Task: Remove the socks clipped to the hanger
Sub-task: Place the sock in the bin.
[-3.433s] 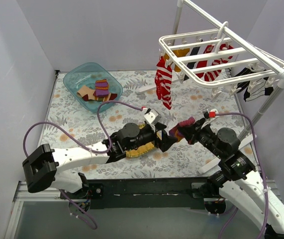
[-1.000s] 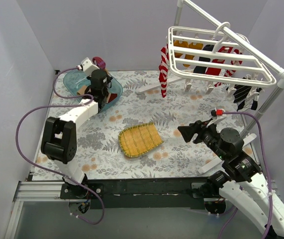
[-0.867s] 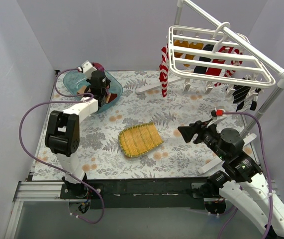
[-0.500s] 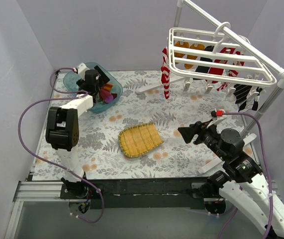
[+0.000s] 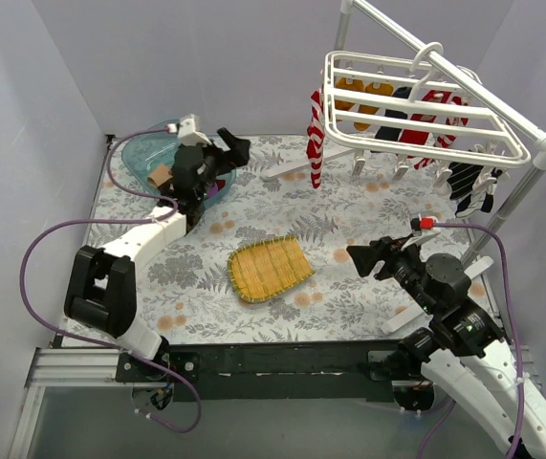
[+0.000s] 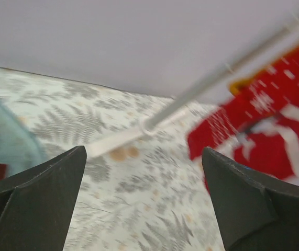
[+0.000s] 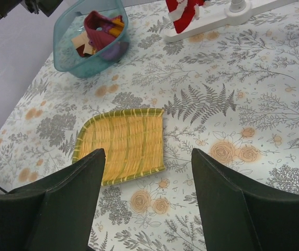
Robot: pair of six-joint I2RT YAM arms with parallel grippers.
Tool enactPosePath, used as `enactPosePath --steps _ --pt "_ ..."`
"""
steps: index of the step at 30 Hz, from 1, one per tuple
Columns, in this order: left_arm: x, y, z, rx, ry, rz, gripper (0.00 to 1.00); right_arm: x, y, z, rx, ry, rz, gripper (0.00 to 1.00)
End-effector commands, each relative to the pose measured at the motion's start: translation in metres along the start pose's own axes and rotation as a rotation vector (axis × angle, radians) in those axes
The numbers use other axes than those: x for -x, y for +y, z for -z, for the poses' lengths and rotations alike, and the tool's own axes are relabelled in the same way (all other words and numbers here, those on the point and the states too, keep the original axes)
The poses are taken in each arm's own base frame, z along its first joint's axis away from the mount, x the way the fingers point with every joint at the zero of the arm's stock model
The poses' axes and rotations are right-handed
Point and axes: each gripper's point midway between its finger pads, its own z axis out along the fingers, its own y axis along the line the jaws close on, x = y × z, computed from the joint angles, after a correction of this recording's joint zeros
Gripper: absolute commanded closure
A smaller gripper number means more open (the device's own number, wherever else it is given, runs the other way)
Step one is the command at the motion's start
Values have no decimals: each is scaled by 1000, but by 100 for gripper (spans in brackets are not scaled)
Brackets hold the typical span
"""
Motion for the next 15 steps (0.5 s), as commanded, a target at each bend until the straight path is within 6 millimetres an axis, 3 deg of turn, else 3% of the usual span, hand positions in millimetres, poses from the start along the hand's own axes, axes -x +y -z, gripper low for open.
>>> enactPosePath --steps 1,2,4,5,7,8,15 --pt "-22 -81 14 -259 39 -111 9 11 -6 -2 -37 -58 -12 26" --pt "-40 -96 15 -292 70 -125 9 11 -7 -2 -41 -57 -14 26" --pt "-47 -114 13 -337 78 -150 8 10 -8 -3 -46 -56 -14 26" --pt "-63 -125 12 -371 109 -159 8 10 -8 -3 -47 -58 -15 26" --pt "-74 -136 9 -399 130 -183 7 9 -9 -3 -49 -58 -15 27" --pt "-77 -152 11 -444 135 -184 7 8 -8 -3 -47 -55 -17 27" --pt "-102 -176 -5 -487 156 -196 6 -1 -13 -3 -55 -37 -19 27"
